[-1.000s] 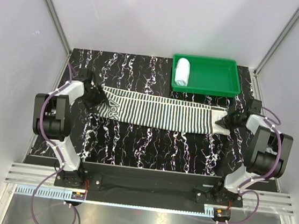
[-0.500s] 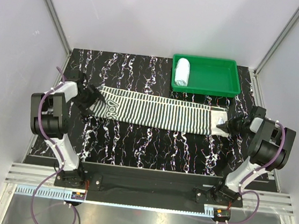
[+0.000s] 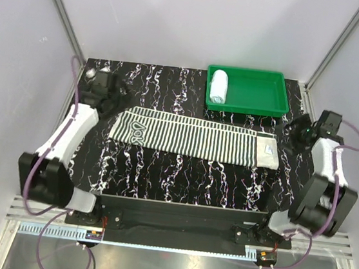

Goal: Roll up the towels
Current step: Fold the towel

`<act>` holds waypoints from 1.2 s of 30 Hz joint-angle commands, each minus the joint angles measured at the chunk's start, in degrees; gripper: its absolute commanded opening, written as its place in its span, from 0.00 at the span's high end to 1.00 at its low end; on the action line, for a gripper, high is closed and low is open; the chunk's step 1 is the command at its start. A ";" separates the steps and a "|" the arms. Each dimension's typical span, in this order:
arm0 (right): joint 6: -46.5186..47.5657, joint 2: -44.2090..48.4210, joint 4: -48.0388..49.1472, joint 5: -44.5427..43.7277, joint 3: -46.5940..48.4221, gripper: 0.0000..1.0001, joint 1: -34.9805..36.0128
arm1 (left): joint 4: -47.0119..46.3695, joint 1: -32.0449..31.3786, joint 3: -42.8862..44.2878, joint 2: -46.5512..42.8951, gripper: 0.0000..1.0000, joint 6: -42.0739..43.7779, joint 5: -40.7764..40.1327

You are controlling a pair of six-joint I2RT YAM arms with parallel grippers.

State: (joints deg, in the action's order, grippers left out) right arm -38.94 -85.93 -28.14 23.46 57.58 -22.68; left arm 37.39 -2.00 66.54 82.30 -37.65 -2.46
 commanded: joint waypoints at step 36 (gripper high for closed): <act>-4.12 25.64 -17.92 -2.28 -3.26 0.18 -1.67 | -16.05 -54.08 13.37 14.85 0.01 20.51 -3.78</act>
State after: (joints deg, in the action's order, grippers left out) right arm -39.51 -60.80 -52.99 17.56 56.05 -24.01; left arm 26.33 -59.86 84.18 111.20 -12.91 -5.10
